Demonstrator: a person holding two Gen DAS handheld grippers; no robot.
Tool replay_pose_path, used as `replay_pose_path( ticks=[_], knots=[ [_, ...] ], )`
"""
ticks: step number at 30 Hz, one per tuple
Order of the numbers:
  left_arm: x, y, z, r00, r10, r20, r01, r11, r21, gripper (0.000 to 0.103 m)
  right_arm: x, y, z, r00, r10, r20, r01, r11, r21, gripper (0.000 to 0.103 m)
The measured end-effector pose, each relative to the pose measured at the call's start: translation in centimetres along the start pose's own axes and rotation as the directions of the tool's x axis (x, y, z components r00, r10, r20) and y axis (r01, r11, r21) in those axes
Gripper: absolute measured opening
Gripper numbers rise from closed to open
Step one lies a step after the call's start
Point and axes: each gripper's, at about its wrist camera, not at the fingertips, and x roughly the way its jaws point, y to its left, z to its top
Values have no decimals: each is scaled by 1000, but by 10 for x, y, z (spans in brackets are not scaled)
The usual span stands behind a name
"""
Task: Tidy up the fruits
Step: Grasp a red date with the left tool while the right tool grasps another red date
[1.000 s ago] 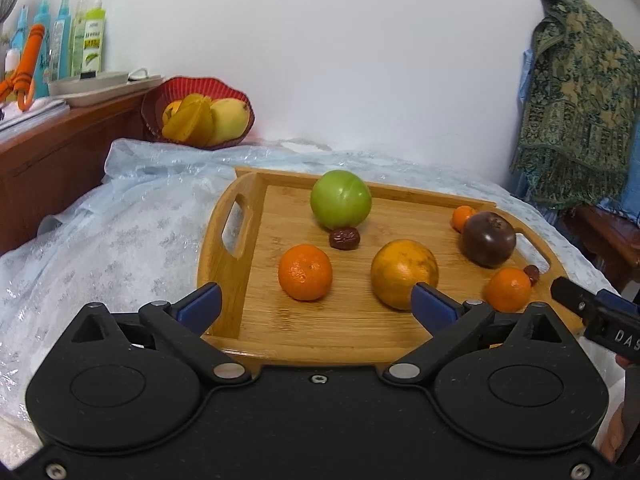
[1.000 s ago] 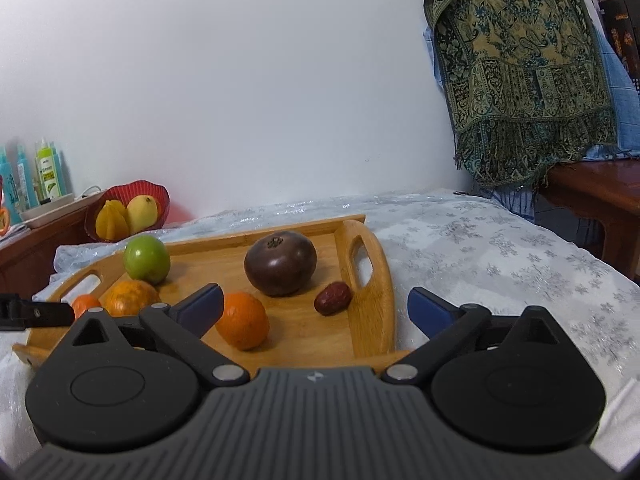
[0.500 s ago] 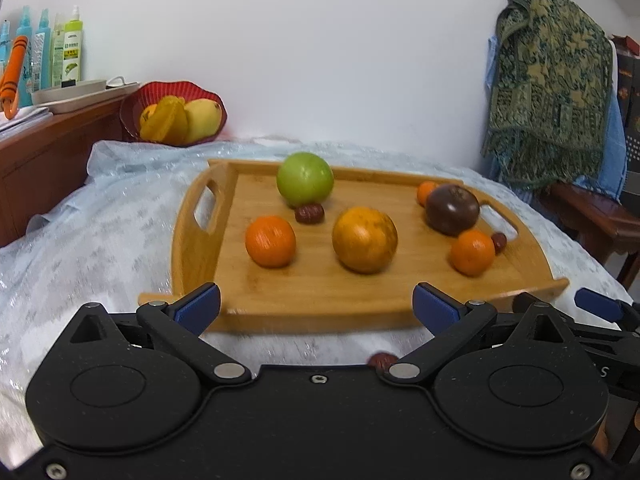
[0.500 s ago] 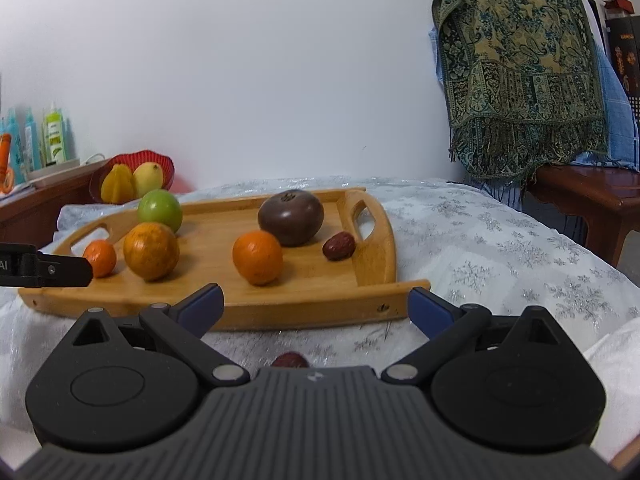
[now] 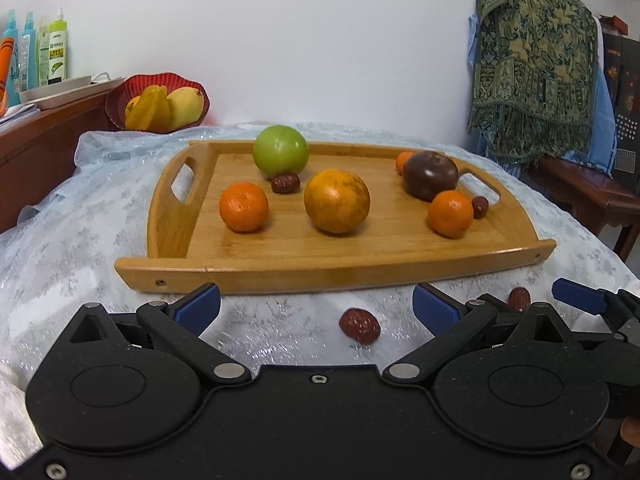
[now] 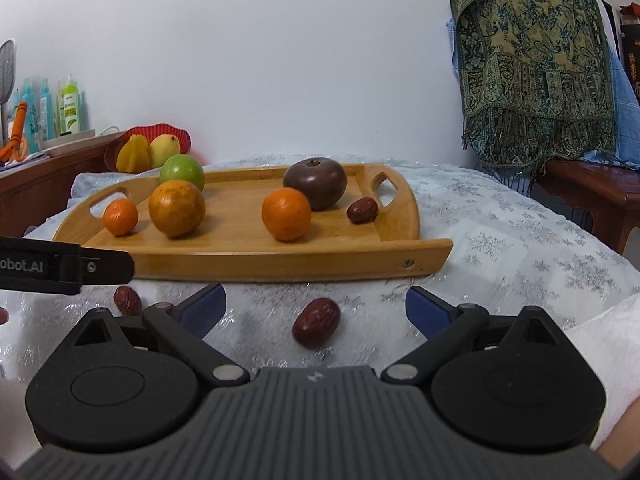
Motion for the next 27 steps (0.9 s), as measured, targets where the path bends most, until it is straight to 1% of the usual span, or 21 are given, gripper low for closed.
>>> replay_pose_path(
  ticks=[2,7,10,15,17,19,21,22,24,26,27],
  knots=[
    [2,-2,-2,1000,0,-11,0,1000,5,102,0,1,-2,1000,-1,-6,1,1000,2,99],
    [7,-6,-6,1000,-1,-31,1,1000,19,102,0,4,-6,1000,-12,-6,12,1000,-1,93],
    [9,-7,-8,999,-1,-42,2,1000,21,100,1,5,-7,1000,-19,-3,19,1000,-3,90],
    [13,-10,-9,999,7,-48,-6,1000,22,89,3,8,-8,999,-32,-2,32,999,-19,84],
    [14,-10,-10,999,8,-50,-7,1000,24,79,3,10,-9,999,-35,1,35,999,-27,83],
    [14,-11,-10,999,10,-48,-9,999,31,76,3,12,-10,999,-38,5,38,999,-34,82],
    [14,-13,-11,999,8,-45,-6,999,37,67,3,13,-11,999,-37,7,38,999,-40,81],
    [13,-13,-11,999,7,-44,-5,999,39,65,3,14,-11,999,-36,8,37,998,-42,81],
    [13,-15,-12,999,10,-44,-8,999,47,55,3,15,-11,999,-32,12,33,999,-39,79],
    [12,-17,-12,999,15,-41,-12,998,66,53,2,13,-10,1000,-24,15,24,1000,-18,76],
    [12,-17,-13,999,15,-39,-12,997,72,49,2,12,-9,1000,-19,14,19,1000,-7,75]
  ],
)
